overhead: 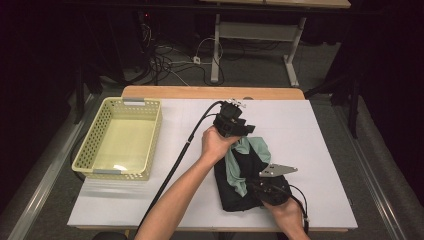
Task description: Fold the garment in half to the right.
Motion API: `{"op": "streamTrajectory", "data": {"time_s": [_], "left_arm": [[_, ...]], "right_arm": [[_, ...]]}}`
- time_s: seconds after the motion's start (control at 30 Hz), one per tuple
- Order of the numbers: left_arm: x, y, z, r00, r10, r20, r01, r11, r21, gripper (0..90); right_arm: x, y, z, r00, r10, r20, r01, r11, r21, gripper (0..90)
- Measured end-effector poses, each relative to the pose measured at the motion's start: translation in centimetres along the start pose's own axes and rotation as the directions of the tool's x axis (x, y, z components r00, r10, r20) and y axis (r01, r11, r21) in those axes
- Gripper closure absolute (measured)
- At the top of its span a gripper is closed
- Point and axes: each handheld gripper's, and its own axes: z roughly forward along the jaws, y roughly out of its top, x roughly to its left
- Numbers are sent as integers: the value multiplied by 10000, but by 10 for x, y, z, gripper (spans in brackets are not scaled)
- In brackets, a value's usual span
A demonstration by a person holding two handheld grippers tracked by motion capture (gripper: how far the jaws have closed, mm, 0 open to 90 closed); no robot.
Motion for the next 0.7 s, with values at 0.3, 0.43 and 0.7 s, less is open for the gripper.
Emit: {"op": "streamTrajectory", "data": {"time_s": [0.3,0.43,0.7], "left_arm": [[3,1,-30,9987,108,-499,-126,9992,-373,397],[4,-9,-43,9962,232,-839,-251,9994,-218,385],[17,-59,-50,9927,-255,-1175,315,9983,494,381]], "right_arm": [[-1,-2,0,10000,6,-36,-7,10000,-77,809],[-1,-3,-2,10000,-55,16,56,9998,-200,792],[0,-4,-6,9997,-189,128,191,9996,-210,778]]}}
